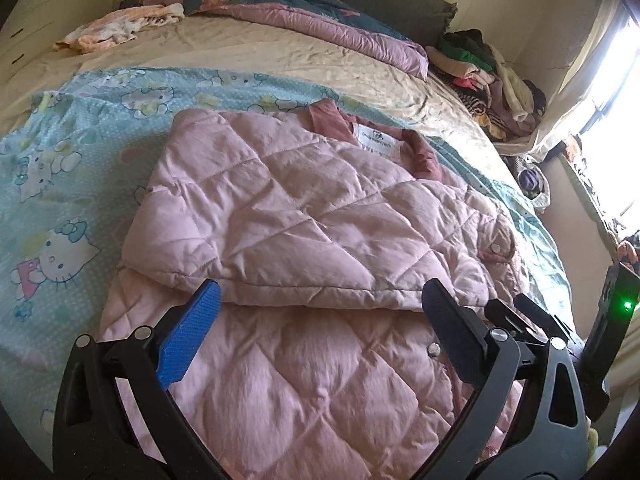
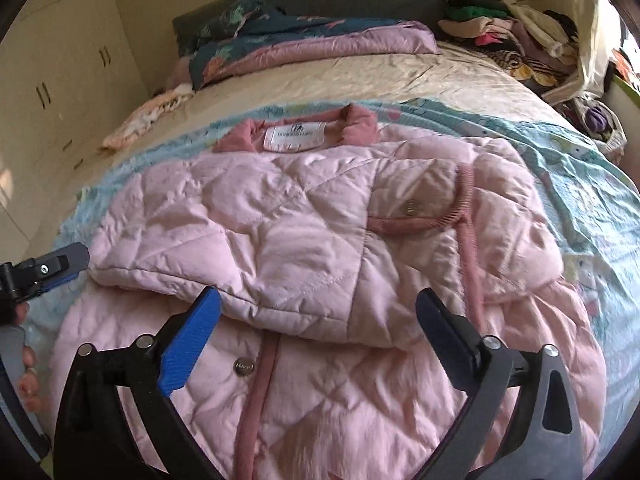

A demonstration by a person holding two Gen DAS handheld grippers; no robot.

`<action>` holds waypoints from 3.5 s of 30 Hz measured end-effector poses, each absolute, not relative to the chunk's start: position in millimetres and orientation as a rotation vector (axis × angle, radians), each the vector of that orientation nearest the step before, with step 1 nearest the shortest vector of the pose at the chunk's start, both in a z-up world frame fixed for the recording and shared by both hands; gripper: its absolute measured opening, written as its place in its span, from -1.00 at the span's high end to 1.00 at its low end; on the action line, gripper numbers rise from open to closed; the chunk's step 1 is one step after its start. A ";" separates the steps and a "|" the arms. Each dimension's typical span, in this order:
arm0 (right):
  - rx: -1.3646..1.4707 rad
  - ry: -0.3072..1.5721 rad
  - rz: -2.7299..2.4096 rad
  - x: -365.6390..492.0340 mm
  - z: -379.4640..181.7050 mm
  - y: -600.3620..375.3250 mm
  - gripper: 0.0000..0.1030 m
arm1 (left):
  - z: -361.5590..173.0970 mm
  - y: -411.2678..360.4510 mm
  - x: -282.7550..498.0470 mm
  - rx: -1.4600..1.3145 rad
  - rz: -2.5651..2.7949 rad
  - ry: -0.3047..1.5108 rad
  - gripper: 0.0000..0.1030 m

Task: Fold large clothes

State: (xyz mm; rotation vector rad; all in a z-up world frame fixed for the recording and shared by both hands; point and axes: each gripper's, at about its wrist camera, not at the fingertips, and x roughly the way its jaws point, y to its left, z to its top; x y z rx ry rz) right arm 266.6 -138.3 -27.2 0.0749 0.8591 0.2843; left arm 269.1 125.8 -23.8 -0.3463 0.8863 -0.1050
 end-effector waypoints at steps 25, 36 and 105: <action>0.094 0.732 0.321 210.6 47.4 -153.7 -0.91 | 27.1 110.2 225.5 -0.320 -0.146 0.791 -0.83; 0.088 0.663 0.325 185.0 75.6 -160.2 -0.91 | 48.2 105.8 202.5 -0.305 -0.167 0.740 -0.83; -0.001 0.778 0.182 67.8 6.4 -269.6 -0.91 | -42.5 118.7 72.1 -0.160 -0.051 0.824 -0.83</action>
